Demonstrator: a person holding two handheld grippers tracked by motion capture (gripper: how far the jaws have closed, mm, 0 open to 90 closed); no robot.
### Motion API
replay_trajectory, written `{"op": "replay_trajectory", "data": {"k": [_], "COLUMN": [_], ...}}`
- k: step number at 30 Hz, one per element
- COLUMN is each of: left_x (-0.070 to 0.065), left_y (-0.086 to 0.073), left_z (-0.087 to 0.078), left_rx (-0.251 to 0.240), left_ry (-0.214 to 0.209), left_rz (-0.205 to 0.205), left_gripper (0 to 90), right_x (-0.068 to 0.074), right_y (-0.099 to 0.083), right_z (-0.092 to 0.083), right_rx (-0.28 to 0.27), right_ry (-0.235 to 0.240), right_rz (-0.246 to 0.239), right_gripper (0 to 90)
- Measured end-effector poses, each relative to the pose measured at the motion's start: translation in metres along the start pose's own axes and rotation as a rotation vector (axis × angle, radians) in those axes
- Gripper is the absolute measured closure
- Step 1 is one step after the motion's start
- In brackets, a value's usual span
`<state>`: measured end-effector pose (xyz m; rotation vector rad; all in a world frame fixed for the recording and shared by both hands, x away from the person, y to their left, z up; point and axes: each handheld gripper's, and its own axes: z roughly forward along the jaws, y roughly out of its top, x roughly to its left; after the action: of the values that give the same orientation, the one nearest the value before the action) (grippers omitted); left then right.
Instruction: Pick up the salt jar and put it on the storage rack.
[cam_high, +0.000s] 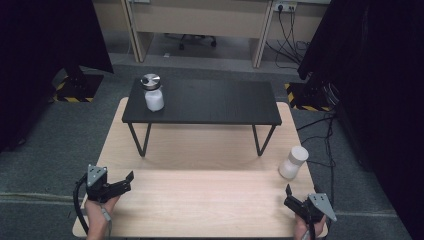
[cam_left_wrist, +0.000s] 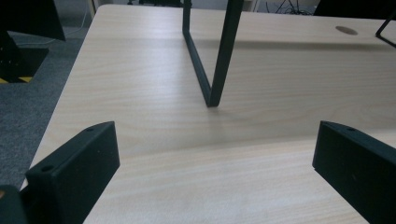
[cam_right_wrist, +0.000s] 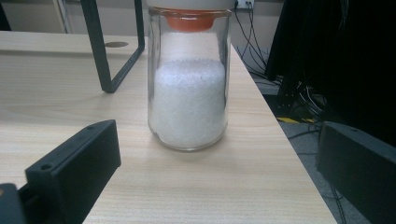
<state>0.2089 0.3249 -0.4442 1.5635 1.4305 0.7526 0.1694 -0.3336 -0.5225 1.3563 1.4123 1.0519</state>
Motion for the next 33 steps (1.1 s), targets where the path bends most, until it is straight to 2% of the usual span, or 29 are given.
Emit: {"op": "replay_trajectory", "data": {"k": [5,16,22,33], "left_x": [-0.003,0.005,0.005,0.006], "left_y": [-0.009,-0.024,-0.028,-0.034], "left_z": [-0.002,-0.003,-0.001,0.008], "left_rx": [0.000,0.023,0.034,0.052], "left_ry": [0.040,0.046,0.059,0.048], "left_rz": [0.040,-0.008,-0.020,-0.041], "left_gripper": [0.0,0.0,0.1,0.1], "right_x": [0.000,0.000,0.001,0.001], "right_y": [0.000,0.001,0.002,0.002], "right_z": [0.000,0.000,0.001,0.001], "right_rx": [0.002,0.009,0.010,0.011], "right_ry": [-0.002,-0.003,-0.004,-0.005], "right_rz": [0.002,0.005,0.001,-0.003], "right_gripper": [0.2,0.2,0.2,0.3]}}
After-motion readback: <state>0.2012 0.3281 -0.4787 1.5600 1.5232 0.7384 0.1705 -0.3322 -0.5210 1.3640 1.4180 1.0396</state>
